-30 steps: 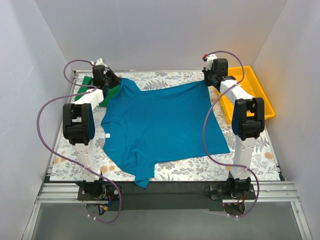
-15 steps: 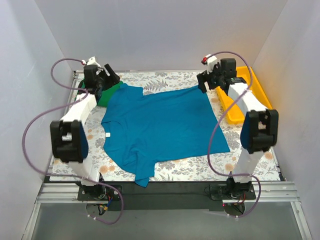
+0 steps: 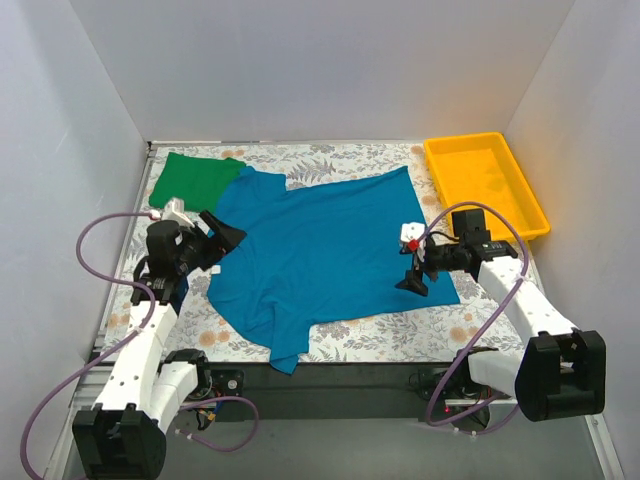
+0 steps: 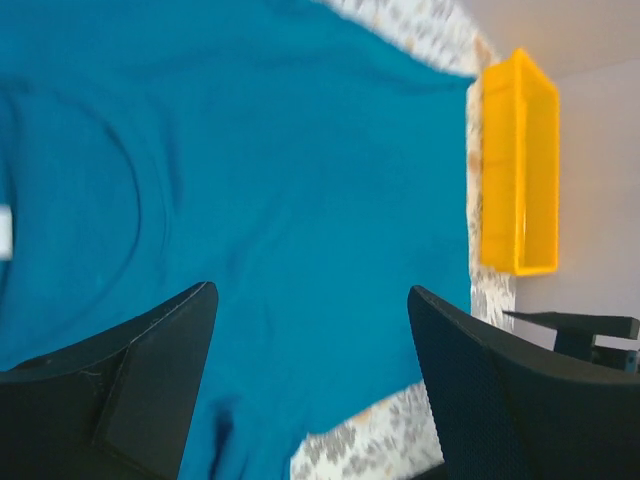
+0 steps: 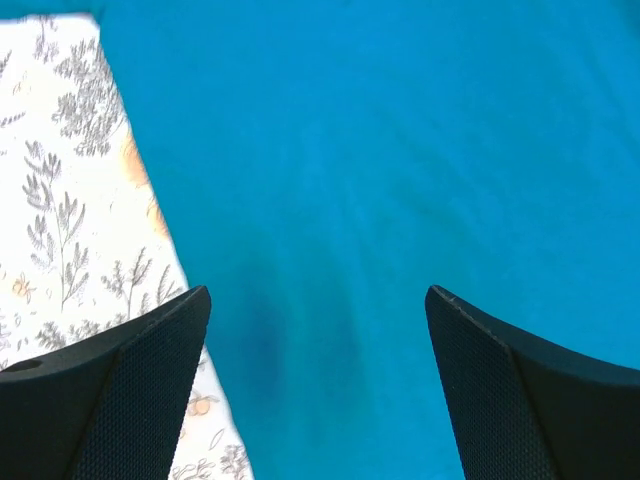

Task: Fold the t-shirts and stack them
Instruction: Flatten the tshirt out

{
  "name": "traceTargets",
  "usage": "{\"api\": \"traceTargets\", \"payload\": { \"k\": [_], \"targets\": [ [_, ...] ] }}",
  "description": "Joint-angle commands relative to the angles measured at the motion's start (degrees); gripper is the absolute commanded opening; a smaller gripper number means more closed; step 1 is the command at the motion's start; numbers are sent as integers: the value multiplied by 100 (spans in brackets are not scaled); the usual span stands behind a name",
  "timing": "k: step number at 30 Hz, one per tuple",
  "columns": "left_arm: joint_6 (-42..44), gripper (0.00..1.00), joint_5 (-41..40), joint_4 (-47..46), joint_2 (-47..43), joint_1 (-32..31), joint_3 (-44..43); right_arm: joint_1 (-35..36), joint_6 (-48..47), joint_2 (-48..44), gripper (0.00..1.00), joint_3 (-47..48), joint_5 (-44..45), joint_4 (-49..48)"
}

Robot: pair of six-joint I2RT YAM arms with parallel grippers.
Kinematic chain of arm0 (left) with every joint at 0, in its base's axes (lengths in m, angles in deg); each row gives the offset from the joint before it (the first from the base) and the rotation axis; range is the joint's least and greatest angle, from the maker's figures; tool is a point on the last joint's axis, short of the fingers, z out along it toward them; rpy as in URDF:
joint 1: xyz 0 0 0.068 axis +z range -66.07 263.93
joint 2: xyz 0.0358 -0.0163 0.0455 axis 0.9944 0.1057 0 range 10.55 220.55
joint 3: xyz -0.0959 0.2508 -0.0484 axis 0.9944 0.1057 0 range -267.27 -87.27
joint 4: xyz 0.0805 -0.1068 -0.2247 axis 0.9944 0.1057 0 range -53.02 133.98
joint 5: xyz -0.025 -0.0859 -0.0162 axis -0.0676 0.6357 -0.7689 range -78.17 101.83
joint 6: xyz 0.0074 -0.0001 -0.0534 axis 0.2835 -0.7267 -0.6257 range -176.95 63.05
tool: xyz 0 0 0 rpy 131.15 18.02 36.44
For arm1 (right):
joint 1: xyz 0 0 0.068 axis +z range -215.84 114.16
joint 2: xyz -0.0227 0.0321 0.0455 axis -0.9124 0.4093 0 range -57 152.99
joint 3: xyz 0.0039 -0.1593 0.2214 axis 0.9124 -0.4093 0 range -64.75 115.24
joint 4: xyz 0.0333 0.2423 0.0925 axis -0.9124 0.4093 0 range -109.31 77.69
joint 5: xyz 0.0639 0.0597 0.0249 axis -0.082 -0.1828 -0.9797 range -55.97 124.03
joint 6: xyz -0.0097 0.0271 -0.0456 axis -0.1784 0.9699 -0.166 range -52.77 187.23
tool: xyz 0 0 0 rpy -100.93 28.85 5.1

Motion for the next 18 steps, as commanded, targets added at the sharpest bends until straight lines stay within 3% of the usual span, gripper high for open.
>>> {"api": "traceTargets", "payload": {
  "k": [1,7,11,18],
  "targets": [
    [-837,76,675,861,-55,36,338,23,-579,-203,93,-302,171,81],
    [-890,75,651,1265,374,36,585,15,-404,121,88,-391,1024,-15],
    [-952,67,650,1503,762,19,542,6,44,438,86,-321,1140,-138],
    [-1066,66,325,2074,570,-376,393,-3,230,527,84,-303,1263,-226]
  ]
}}
